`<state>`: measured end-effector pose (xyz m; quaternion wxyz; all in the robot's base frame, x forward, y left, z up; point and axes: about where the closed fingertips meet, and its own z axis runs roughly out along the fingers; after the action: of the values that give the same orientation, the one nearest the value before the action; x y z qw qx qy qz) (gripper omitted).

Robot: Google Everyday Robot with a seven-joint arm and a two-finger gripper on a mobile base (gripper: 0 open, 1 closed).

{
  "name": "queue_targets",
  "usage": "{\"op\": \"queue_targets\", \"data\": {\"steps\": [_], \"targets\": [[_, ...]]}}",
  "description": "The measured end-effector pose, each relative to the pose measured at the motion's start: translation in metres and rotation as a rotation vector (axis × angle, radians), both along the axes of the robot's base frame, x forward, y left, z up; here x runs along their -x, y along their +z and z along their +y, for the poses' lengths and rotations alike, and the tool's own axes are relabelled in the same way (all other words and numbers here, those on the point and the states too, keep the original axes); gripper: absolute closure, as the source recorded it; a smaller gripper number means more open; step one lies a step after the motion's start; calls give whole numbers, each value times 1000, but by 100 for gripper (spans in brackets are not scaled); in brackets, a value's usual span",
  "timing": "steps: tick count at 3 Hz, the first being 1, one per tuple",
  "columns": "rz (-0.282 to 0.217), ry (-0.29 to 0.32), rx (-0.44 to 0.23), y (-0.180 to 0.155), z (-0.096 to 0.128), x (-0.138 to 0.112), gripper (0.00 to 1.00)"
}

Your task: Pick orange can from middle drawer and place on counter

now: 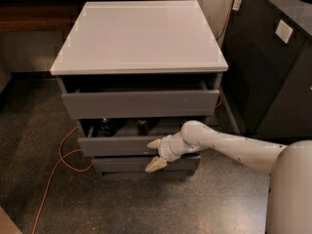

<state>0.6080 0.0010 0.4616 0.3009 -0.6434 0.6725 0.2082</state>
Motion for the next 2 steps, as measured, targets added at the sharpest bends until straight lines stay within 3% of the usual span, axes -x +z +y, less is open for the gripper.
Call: {"op": "queue_targets", "data": {"steps": [2], "targets": [[-102, -38, 7, 28, -17, -37, 82]]}}
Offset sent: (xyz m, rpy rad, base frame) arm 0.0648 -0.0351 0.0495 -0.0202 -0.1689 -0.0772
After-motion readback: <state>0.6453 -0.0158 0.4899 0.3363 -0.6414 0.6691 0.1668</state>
